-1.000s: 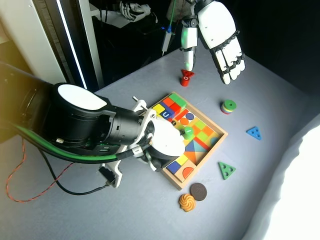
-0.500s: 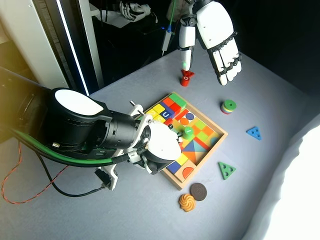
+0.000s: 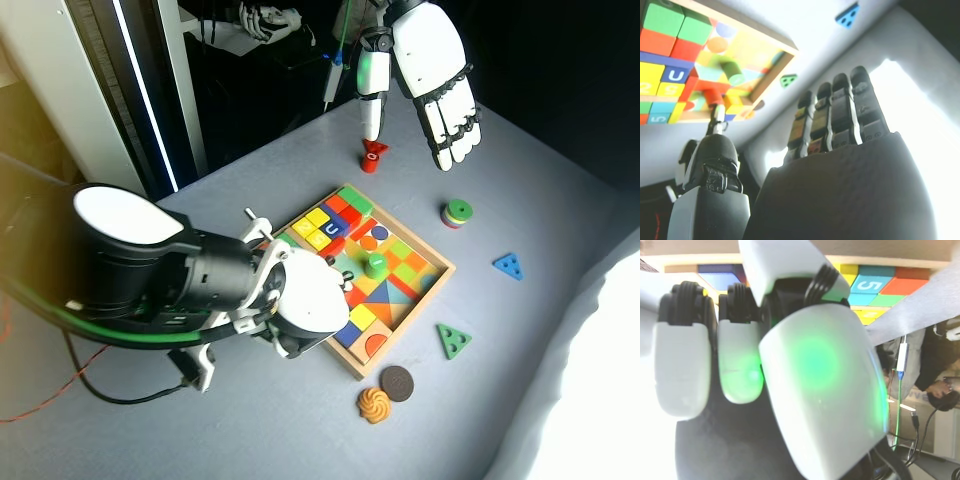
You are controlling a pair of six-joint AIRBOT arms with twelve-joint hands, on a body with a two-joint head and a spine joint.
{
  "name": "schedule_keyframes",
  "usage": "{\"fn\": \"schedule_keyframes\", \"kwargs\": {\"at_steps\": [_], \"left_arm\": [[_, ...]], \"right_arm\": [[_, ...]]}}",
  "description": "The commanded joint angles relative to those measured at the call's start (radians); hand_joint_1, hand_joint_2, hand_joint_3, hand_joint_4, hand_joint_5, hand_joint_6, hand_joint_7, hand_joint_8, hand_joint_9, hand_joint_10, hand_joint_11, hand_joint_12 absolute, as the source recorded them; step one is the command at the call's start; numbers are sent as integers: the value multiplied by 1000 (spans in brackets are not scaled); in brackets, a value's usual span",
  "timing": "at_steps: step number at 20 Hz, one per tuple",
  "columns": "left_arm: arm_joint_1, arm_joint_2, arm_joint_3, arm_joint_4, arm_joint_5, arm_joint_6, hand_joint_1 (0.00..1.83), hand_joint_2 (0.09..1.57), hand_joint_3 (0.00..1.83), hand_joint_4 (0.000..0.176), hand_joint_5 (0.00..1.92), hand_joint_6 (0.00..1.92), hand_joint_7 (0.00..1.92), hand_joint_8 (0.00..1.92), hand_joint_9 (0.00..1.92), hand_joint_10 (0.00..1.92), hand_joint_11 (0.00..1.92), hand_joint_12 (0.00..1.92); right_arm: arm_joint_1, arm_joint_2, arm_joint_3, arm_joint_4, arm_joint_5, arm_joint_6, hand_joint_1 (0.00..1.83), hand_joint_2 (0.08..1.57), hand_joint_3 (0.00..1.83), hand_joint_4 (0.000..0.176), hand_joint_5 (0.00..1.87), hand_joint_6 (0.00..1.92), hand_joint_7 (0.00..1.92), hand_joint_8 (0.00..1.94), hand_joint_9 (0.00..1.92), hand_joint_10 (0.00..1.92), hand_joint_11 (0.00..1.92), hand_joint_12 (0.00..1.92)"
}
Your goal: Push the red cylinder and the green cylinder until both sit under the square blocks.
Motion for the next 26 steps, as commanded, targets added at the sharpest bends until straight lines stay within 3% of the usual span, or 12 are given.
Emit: {"fn": "schedule_keyframes", "kwargs": {"at_steps": [1,10,16,21,26], "left_arm": [[-6,14,-4,78,7,7,0,1265,0,0,0,0,0,0,0,0,4,1],[-21,14,-3,40,1,6,0,1254,0,0,0,0,0,0,0,0,0,0],[-22,13,-3,40,-1,5,0,1261,0,0,0,0,0,0,0,0,0,0],[-22,13,-3,40,-1,5,0,1268,2,0,0,0,0,0,0,0,0,0],[-22,14,-3,40,-1,5,0,1263,0,0,0,0,0,0,0,0,0,0]], "right_arm": [[-1,26,-10,7,-2,5,1786,966,619,0,202,3,1644,1941,1814,1921,1822,1921],[-2,116,-91,-34,42,34,1812,951,625,0,208,5,1661,1941,1824,1921,1866,1921],[-2,139,-92,-69,71,70,1743,951,647,0,184,2,1665,1941,1823,1921,1842,1921],[1,150,-92,-90,88,72,1788,947,632,0,218,7,1679,1941,1826,1921,1860,1921],[55,138,-92,-89,76,72,1770,954,655,0,193,4,1683,1941,1819,1921,1840,1921]]}}
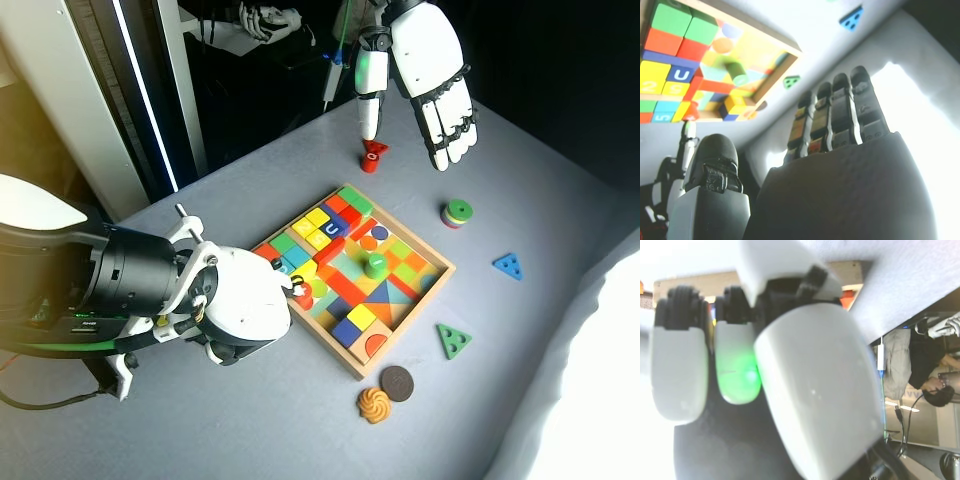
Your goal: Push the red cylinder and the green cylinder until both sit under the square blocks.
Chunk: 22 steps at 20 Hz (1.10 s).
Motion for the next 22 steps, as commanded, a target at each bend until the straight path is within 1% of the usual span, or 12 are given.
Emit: {"fn": "schedule_keyframes", "kwargs": {"at_steps": [1,2,5,8,10,12,16,19,22], "left_arm": [[-13,14,-3,71,4,-1,0,1254,0,0,0,0,0,0,0,0,0,0],[-13,14,-3,71,4,-1,0,1253,0,0,0,0,0,0,0,0,0,0],[-13,13,-3,72,1,-1,0,1256,0,0,0,0,0,0,0,0,0,0],[-13,13,-3,73,0,-1,0,1260,0,0,0,0,0,0,0,0,0,0],[-13,13,-3,73,-3,-1,0,1265,2,0,0,0,3,1,2,1,1,0],[-13,12,-3,75,-4,-1,0,1261,0,0,0,0,0,0,0,0,0,0],[-10,12,-3,85,-3,-1,0,1257,0,0,0,0,0,0,0,0,0,0],[-5,12,-3,97,-3,-1,0,1254,0,0,0,0,0,0,0,0,0,0],[5,13,-4,117,1,1,0,1252,0,0,0,0,0,0,0,0,0,0]], "right_arm": [[26,4,1,33,-22,-3,1779,943,658,0,207,8,1679,1941,1826,1921,1846,1921],[43,-3,1,33,-22,-2,1772,942,659,0,214,10,1677,1941,1820,1921,1822,1921],[91,-32,2,33,-32,-1,1780,938,668,0,203,4,1680,1941,1828,1921,1854,1921],[118,-88,24,34,-59,0,1768,948,663,0,191,1,1657,1941,1812,1921,1841,1921],[118,-132,48,35,-79,-1,1793,940,650,0,217,11,1640,1941,1799,1921,1839,1921],[114,-178,76,36,-99,-1,1767,936,645,0,220,7,1657,1941,1805,1921,1839,1921],[94,-238,112,33,-129,-8,1805,926,643,0,224,5,1665,1941,1812,1921,1872,1921],[79,-264,126,30,-146,-10,1807,932,648,0,246,8,1672,1941,1815,1921,1853,1921],[63,-287,133,28,-167,-10,1802,926,647,0,239,4,1676,1941,1822,1921,1877,1921]]}}
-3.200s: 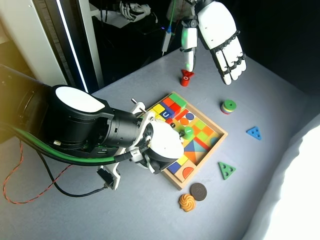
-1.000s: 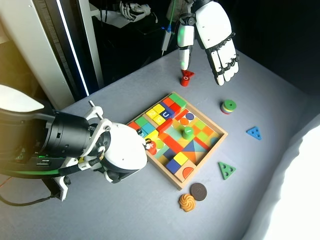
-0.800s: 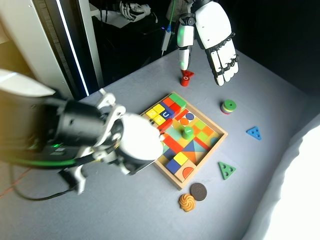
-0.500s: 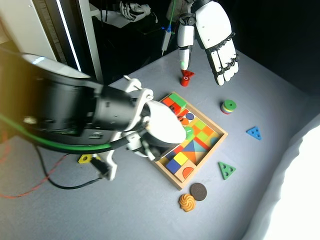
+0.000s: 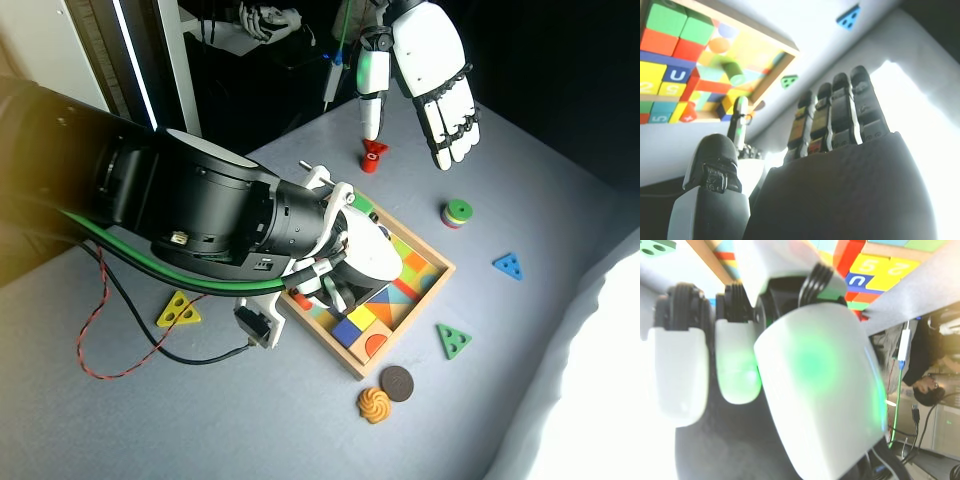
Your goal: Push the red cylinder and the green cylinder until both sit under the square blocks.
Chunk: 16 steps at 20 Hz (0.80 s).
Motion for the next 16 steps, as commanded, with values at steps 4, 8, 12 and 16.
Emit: {"fn": "schedule_keyframes", "kwargs": {"at_steps": [4,8,12,16], "left_arm": [[2,13,-4,101,-1,1,0,1260,0,0,0,0,0,0,0,0,0,0],[8,13,-4,117,-1,1,0,1262,0,0,24,9,26,10,23,9,24,11],[11,12,-4,122,-5,0,0,1256,0,0,0,0,8,0,0,0,0,0],[12,12,-4,122,-5,0,0,1259,0,0,12,2,18,2,8,1,0,0]], "right_arm": [[-1,-17,22,23,-59,-6,1795,931,676,0,195,1,1666,1941,1822,1921,1877,1921],[-6,-26,29,24,-65,-6,1831,910,682,0,230,10,1677,1941,1807,1921,1884,1921],[-12,-30,29,25,-70,-17,1831,908,679,0,245,10,1657,1941,1799,1921,1880,1921],[-21,-36,30,33,-81,-19,1830,919,632,0,224,0,1661,1941,1802,1921,1877,1921]]}}
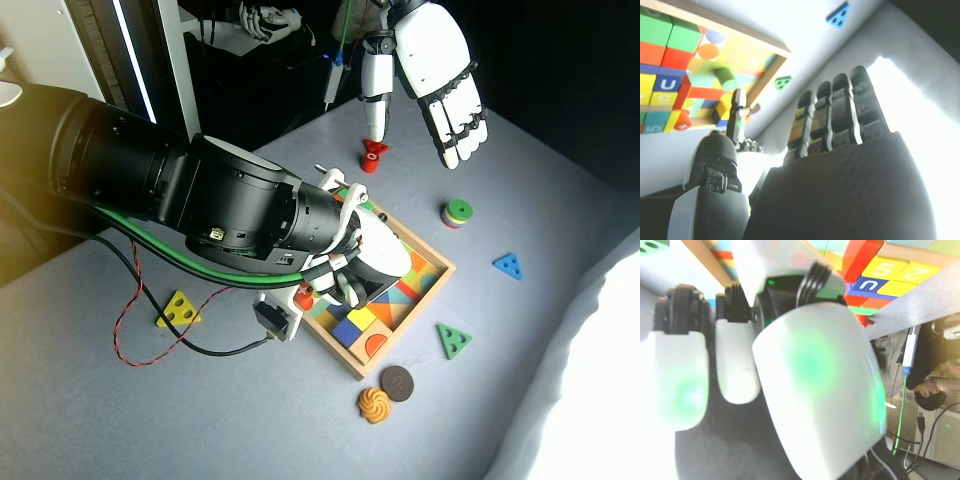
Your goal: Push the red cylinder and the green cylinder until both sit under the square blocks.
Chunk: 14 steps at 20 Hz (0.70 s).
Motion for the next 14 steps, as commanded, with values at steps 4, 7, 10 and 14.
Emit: {"fn": "schedule_keyframes", "kwargs": {"at_steps": [4,7,10,14], "left_arm": [[-9,12,-4,76,-3,-4,0,1259,0,0,9,0,16,1,2,0,0,0],[-8,11,-4,81,-5,-6,0,1257,0,0,24,5,22,2,10,3,0,0],[-7,11,-4,86,-5,-7,0,1258,0,0,0,0,0,0,0,0,0,0],[-6,10,-4,85,-5,-7,0,1256,0,0,3,0,4,1,2,0,1,0]], "right_arm": [[-4,9,3,42,-39,-4,1812,907,641,0,188,3,1676,1941,1817,1921,1887,1921],[-13,9,2,47,-41,-3,1831,905,654,0,209,8,1665,1941,1800,1921,1881,1921],[-23,11,2,47,-35,-1,1831,907,660,0,217,5,1687,1941,1813,1921,1900,1921],[-31,22,2,47,-26,17,1827,898,640,0,227,5,1655,1941,1781,1921,1866,1921]]}}
